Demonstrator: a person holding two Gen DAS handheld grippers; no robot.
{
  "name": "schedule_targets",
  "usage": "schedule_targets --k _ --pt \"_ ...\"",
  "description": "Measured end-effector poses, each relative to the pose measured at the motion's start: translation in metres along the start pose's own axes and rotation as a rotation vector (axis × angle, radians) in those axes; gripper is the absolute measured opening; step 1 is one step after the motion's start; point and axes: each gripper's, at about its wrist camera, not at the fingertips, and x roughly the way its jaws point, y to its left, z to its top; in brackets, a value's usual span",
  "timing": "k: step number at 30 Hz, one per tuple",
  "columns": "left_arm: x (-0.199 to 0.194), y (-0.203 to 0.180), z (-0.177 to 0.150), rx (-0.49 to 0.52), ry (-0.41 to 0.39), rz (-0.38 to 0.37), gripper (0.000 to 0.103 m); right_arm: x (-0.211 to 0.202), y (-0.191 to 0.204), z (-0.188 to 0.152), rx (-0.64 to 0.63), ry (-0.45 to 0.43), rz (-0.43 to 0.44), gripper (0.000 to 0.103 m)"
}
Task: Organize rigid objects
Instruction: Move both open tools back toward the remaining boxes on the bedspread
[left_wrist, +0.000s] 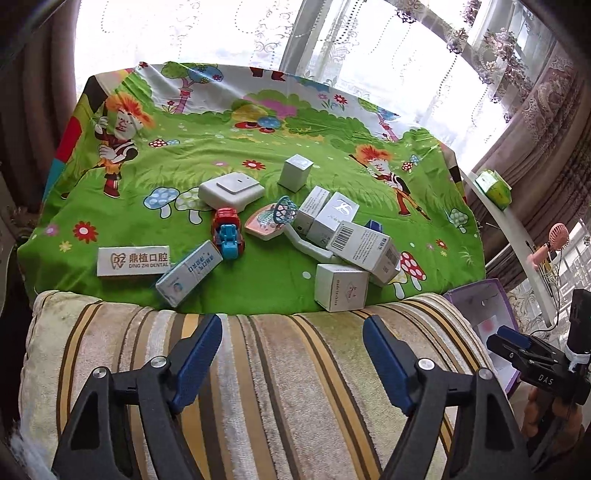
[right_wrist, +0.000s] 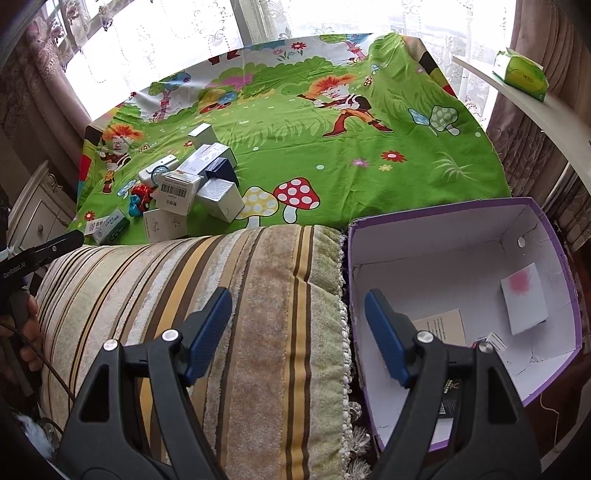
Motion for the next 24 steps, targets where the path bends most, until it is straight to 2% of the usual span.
schedule_targets --k 8,24 --pt "0.003 0.038 0.005 -0.03 0.027 0.075 0.071 0.012 0.024 0.011 -0.029 0.016 0.053 0.077" --pt "0.061 0.037 0.033 0.236 0.199 0.288 0.067 0.044 0.06 0.046 0.014 0.052 0.202 0.077"
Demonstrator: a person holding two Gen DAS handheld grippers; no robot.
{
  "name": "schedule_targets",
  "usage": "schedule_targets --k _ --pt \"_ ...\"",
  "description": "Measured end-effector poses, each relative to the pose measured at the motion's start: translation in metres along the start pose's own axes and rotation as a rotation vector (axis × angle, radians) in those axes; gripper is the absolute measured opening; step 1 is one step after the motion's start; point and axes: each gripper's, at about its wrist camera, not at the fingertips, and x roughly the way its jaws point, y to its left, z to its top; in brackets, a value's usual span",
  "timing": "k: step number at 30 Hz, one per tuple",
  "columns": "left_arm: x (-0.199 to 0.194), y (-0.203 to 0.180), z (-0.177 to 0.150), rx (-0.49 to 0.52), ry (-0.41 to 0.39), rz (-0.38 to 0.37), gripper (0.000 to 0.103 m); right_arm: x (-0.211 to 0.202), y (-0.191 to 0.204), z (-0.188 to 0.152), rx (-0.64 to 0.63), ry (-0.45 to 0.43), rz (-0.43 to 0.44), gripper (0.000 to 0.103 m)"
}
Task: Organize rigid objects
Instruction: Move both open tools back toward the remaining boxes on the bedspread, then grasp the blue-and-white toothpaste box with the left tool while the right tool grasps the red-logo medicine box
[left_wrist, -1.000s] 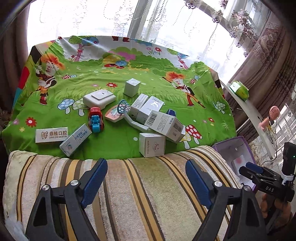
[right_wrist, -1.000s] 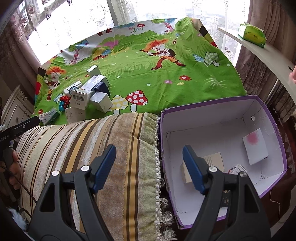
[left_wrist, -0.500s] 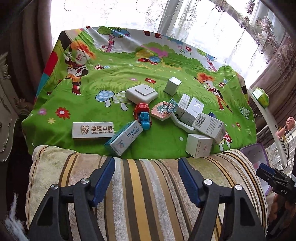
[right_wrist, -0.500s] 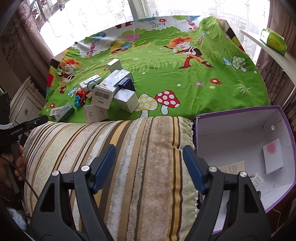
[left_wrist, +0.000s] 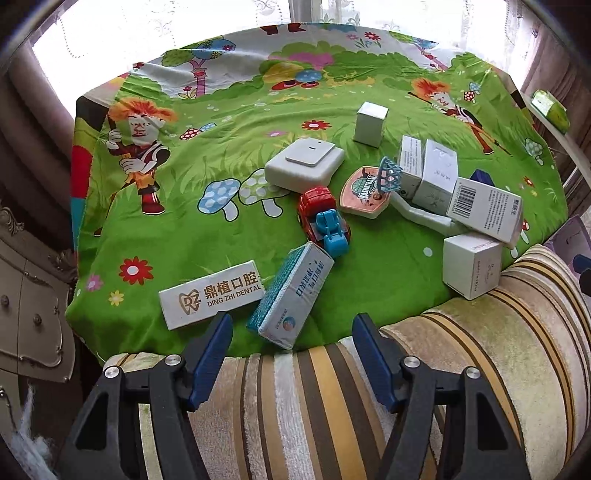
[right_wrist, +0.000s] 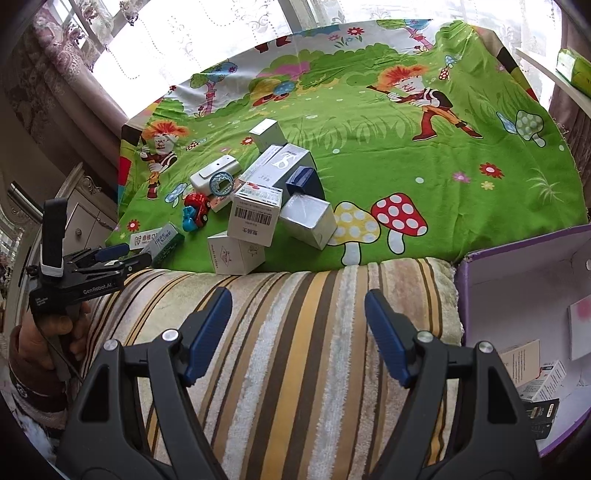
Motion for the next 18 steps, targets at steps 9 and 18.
schedule_targets --k 9,18 --pt "0.019 -0.014 0.01 0.109 0.042 0.113 0.064 0.031 0.011 0.026 0.048 0.009 0.044 0.077" --pt "0.031 -0.018 0.013 0.138 0.064 0.121 0.053 0.05 0.019 0.046 0.035 0.009 0.026 0.077"
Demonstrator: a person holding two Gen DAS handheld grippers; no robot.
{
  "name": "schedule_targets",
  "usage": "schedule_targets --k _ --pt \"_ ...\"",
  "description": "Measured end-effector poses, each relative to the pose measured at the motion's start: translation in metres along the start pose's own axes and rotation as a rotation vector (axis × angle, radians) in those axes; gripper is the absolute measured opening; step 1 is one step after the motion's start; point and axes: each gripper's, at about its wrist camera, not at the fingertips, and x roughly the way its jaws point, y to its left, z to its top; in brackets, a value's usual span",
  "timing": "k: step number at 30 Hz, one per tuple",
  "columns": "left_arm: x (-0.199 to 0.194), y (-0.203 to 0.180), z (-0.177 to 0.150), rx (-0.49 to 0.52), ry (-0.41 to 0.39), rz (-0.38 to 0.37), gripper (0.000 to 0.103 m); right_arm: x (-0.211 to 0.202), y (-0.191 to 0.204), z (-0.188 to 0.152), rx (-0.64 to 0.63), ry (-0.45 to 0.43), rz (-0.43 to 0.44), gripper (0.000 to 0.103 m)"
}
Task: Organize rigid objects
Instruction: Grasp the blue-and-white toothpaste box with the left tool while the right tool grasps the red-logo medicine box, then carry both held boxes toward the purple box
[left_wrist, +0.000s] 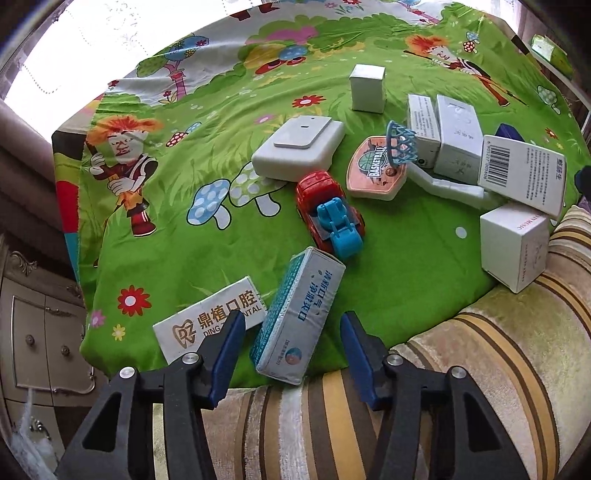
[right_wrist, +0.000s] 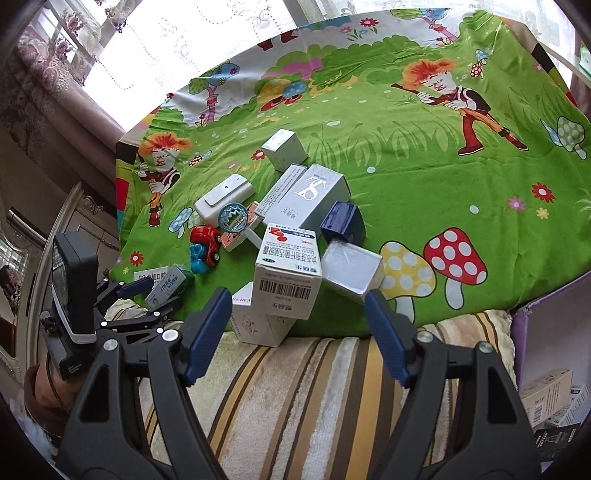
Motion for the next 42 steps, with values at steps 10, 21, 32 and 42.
schedule_targets --k 10,21,32,42 --pt "0.005 0.0 -0.002 -0.005 0.012 -0.015 0.034 0.015 0.011 0.01 -0.071 0.004 -0.044 0.073" --pt "0.0 0.003 -0.004 -0.022 -0.018 -0.047 0.032 0.031 0.012 0.012 -0.087 0.05 -0.038 0.051" --pt "-0.014 0.014 -0.011 -0.105 -0.06 -0.088 0.031 0.016 0.018 0.006 -0.116 -0.015 -0.023 0.049" --pt "-0.045 0.017 -0.028 -0.223 -0.144 -0.172 0.031 -0.007 0.021 -0.007 -0.144 -0.083 -0.039 0.049"
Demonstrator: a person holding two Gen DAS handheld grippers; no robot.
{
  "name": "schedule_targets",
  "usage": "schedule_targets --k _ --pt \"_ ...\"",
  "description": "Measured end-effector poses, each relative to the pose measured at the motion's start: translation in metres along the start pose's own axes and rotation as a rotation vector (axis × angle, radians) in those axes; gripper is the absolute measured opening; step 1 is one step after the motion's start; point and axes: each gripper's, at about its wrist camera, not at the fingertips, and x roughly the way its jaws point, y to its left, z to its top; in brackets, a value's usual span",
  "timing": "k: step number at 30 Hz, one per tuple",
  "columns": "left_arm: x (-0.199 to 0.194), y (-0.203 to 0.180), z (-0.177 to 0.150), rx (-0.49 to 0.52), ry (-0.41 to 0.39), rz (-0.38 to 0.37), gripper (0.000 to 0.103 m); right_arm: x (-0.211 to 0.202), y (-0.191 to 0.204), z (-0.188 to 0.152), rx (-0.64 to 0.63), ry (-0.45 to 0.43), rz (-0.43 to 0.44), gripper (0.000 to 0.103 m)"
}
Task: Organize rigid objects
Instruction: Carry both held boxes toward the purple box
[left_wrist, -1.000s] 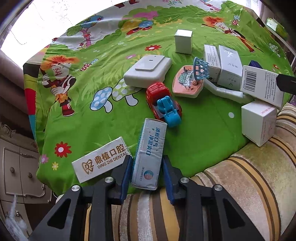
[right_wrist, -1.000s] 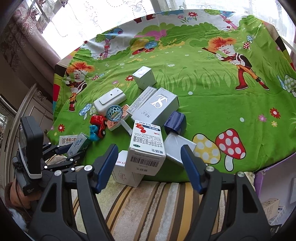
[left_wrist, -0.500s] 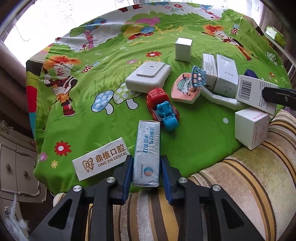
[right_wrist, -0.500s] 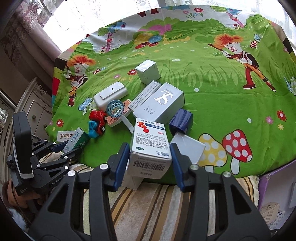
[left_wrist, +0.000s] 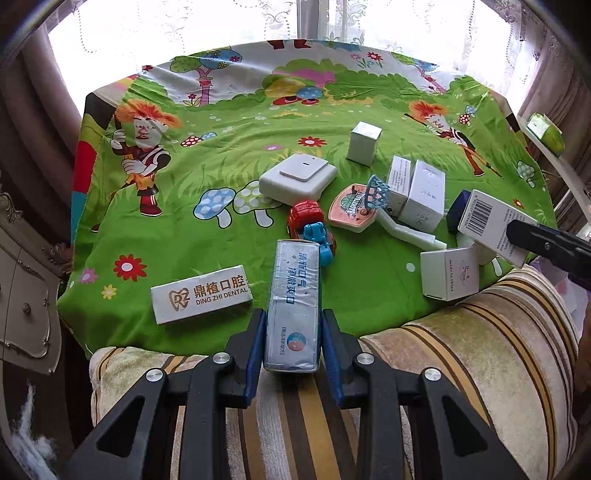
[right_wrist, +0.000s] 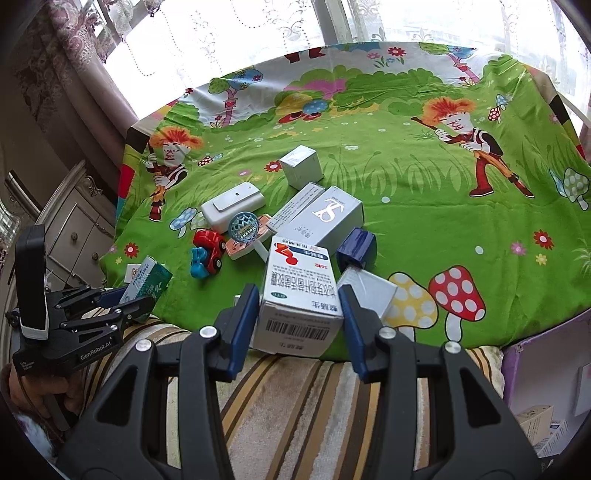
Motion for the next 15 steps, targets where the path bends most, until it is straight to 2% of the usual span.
schedule_targets --k 11,15 --pt "-0.027 -0.034 -0.014 -0.041 -0.046 -0.162 0.031 -0.036 -0.002 -0.022 -0.038 -0.058 -0.063 0.049" --pt "-0.031 -0.051 -0.013 -0.023 -0.049 -0.187 0.031 -0.048 -0.008 -0.029 -0.038 -0.071 -0.091 0.049"
